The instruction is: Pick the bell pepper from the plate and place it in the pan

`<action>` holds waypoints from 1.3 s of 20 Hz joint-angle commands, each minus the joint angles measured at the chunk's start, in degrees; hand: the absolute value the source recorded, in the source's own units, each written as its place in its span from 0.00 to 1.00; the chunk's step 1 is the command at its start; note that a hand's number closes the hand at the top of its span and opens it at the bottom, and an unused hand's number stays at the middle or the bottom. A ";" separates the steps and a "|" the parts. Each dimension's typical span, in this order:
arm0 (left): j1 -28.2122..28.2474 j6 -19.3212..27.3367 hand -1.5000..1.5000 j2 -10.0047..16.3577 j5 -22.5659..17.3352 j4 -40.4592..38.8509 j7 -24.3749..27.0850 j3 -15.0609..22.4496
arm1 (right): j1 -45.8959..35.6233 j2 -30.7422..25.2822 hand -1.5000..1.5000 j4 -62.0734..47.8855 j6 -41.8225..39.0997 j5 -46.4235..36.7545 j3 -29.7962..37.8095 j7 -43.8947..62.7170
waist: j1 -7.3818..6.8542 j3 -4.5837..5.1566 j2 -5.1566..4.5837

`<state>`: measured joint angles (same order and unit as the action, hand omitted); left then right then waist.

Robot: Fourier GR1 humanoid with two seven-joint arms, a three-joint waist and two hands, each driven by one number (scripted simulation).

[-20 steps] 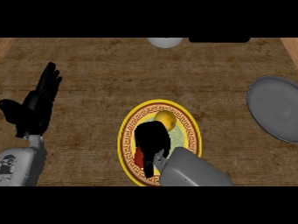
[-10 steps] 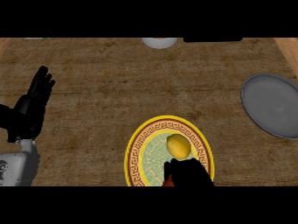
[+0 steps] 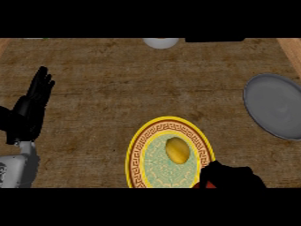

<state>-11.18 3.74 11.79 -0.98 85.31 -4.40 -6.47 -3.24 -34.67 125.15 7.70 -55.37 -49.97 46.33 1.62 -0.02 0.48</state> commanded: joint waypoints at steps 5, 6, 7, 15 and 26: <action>-2.07 -0.10 0.50 -0.80 -0.27 -2.57 1.08 -0.38 | 3.46 -3.83 1.00 5.79 8.43 11.29 18.24 -4.44 | -1.30 -0.05 -0.76; -0.67 0.62 0.50 -1.86 0.50 1.26 -1.12 1.51 | 6.15 -5.37 1.00 7.05 11.35 13.39 21.04 -5.96 | -1.19 -0.14 -0.58; -3.93 -0.84 0.50 0.47 -1.18 0.42 -4.93 -0.30 | 3.99 -5.54 1.00 6.48 9.08 16.65 24.39 -6.01 | -1.40 -0.08 -0.63; -2.41 -0.18 0.50 -0.59 0.41 -0.60 -1.42 0.46 | -0.05 -6.18 1.00 -18.93 11.41 36.20 42.00 -26.17 | -2.17 -0.09 -0.81; -3.92 0.93 0.50 -2.79 1.58 -1.61 -0.32 1.92 | -13.98 -5.76 1.00 -63.95 14.58 32.99 49.47 -53.94 | -3.74 -0.15 -1.24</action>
<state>-13.59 3.30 10.04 -0.24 84.36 -4.04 -5.04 -12.07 -42.26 75.98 19.86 -19.63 -1.28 0.19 -1.67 -0.14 -0.67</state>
